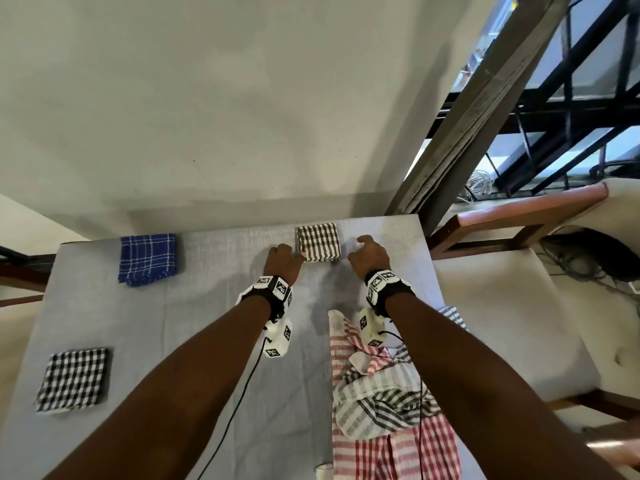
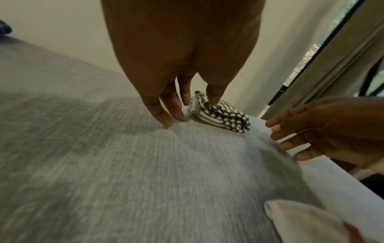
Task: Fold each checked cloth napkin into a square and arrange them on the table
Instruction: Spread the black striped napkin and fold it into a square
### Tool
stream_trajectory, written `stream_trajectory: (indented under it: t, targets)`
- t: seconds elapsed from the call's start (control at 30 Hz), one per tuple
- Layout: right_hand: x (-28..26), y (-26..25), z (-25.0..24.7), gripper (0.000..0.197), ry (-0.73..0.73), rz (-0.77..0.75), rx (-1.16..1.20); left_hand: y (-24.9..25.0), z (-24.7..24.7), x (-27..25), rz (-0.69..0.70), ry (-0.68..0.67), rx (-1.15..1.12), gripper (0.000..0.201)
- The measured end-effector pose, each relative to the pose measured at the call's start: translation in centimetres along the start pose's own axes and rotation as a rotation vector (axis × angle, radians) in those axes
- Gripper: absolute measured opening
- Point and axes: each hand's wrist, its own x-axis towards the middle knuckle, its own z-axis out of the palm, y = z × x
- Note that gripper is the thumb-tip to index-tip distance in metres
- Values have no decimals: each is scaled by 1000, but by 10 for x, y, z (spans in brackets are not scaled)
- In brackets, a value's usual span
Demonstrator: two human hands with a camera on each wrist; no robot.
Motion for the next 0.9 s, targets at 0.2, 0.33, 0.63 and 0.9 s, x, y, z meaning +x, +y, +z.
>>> stream_trajectory:
  t: [0.2, 0.33, 0.63, 0.9]
  targets:
    - [-40, 36, -47, 28, -129, -174, -251, -8, -1, -64, 265, -161, 318, 52]
    - [-87, 54, -72, 23, -198, -329, -468, -12, 5, -127, 642, -322, 676, 55]
    - [-172, 102, -75, 25, -381, -400, -696, 8, 49, -213, 870, -483, 670, 62]
    - [-201, 120, -74, 35, -216, -460, -602, 10, 62, -211, 647, -596, 685, 67]
